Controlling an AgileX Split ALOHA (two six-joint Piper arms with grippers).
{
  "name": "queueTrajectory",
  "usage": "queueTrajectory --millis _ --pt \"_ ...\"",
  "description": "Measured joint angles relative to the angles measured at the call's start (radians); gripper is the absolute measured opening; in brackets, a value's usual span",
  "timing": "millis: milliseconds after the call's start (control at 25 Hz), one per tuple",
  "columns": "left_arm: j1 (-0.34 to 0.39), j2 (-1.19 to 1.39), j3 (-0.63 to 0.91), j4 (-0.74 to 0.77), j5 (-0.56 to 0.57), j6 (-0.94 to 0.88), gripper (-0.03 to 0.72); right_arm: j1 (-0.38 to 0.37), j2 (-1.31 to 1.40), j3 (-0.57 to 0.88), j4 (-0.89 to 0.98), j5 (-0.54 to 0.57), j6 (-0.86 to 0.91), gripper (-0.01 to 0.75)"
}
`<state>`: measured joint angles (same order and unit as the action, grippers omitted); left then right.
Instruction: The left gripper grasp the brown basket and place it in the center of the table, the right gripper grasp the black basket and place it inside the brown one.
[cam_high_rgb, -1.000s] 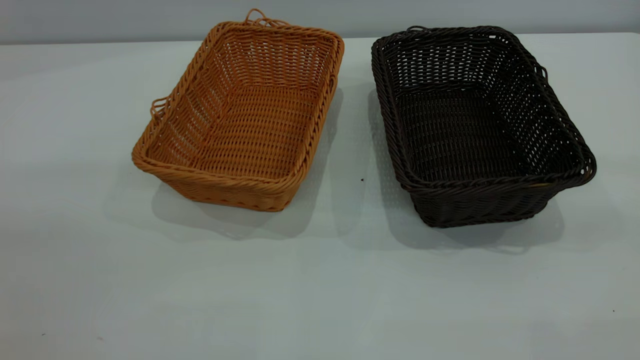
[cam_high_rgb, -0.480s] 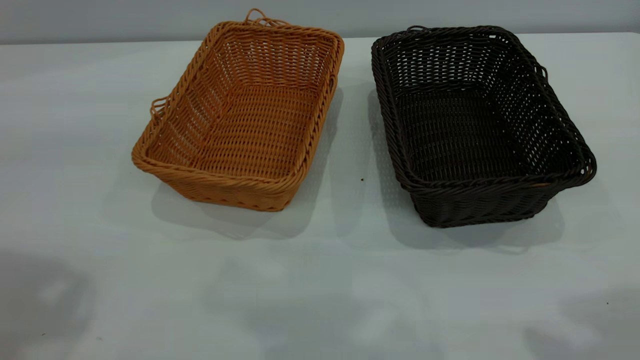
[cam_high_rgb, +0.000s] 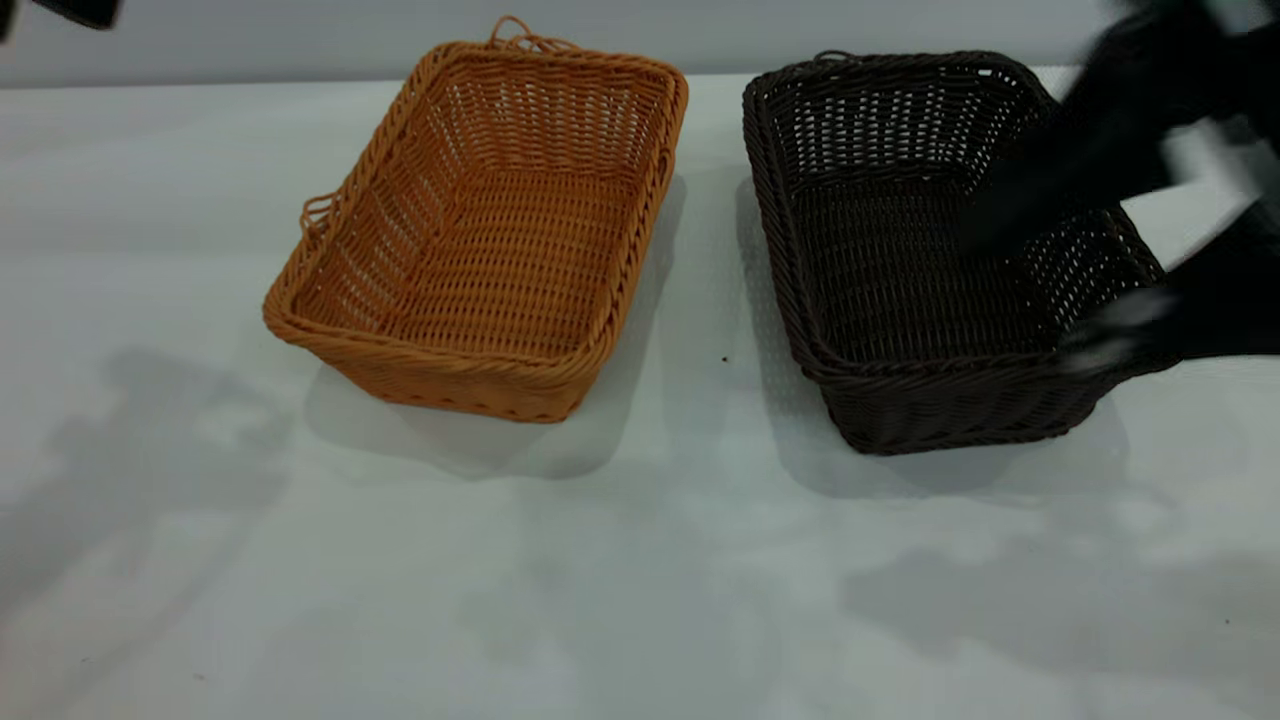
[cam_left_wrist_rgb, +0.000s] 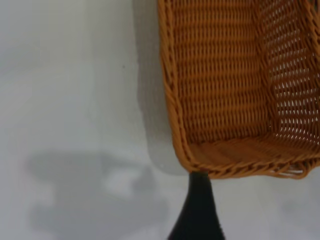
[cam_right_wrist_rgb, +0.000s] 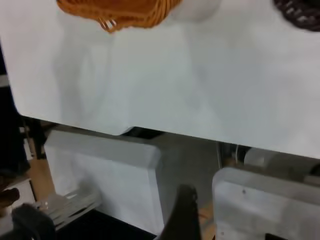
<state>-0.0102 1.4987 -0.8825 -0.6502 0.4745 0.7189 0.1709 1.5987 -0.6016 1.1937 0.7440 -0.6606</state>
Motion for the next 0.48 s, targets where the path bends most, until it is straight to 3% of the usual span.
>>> queueTrajectory --millis 80,200,360,480 --pt "-0.011 0.024 -0.016 -0.010 0.000 0.026 0.534 0.066 0.072 -0.034 0.042 -0.090 0.065 0.595" --pt "-0.029 0.042 -0.034 -0.017 -0.001 0.038 0.534 0.088 0.170 -0.052 0.183 -0.189 0.122 0.593" --pt "-0.037 0.045 -0.038 -0.018 -0.017 0.041 0.534 0.089 0.292 -0.054 0.472 -0.197 0.099 0.594" --pt "-0.037 0.045 -0.038 -0.018 -0.022 0.043 0.534 0.089 0.367 -0.087 0.562 -0.203 0.088 0.594"
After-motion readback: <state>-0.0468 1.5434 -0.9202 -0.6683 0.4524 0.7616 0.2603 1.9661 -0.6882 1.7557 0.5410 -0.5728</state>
